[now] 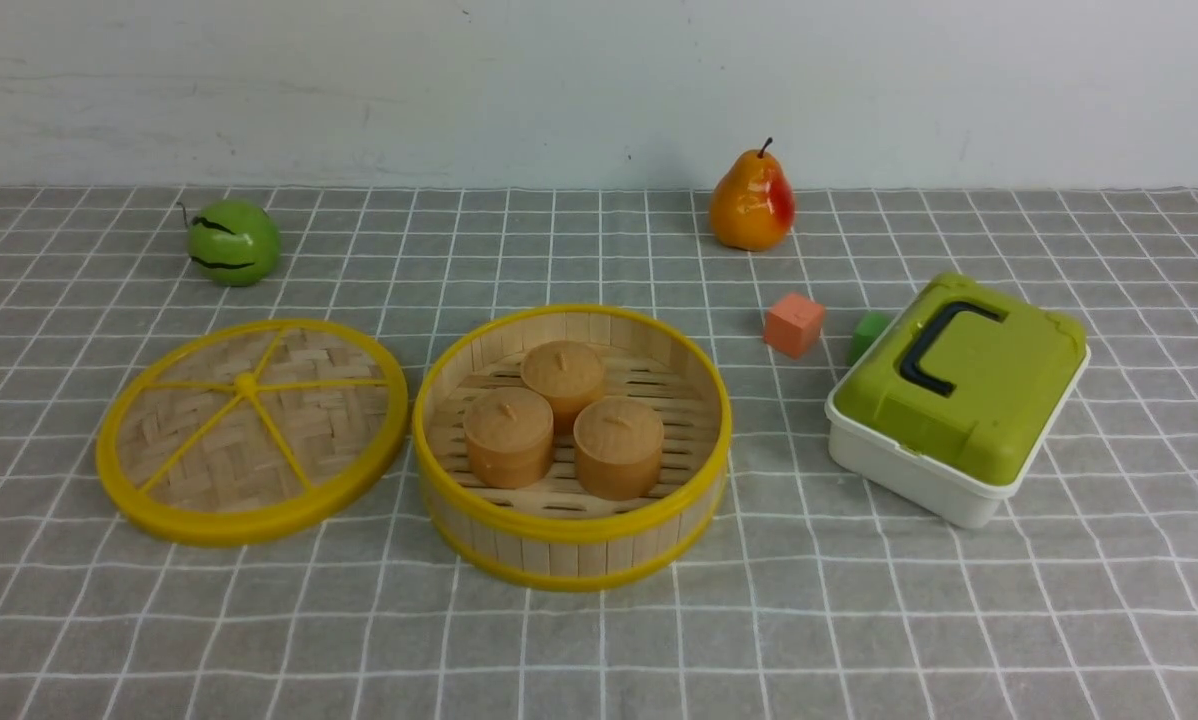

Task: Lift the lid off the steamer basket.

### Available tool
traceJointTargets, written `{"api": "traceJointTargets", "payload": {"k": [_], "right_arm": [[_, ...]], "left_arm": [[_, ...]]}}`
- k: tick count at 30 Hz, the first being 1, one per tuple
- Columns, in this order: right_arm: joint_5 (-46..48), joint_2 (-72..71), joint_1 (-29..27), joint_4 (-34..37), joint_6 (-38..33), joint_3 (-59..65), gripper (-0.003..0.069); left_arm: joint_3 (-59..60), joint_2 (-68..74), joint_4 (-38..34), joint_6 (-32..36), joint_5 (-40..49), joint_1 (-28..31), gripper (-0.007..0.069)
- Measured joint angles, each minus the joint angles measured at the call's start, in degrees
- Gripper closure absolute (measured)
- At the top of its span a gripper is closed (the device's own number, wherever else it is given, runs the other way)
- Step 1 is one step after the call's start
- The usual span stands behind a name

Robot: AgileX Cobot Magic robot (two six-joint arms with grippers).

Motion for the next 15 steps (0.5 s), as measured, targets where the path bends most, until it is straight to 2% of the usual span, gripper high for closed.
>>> {"api": "traceJointTargets", "payload": {"k": [15], "right_arm": [[0.0,0.0,0.0,0.0,0.0,0.0,0.0418]], "left_arm": [[0.0,0.0,0.1,-0.1,0.0,0.0,0.0627]]}}
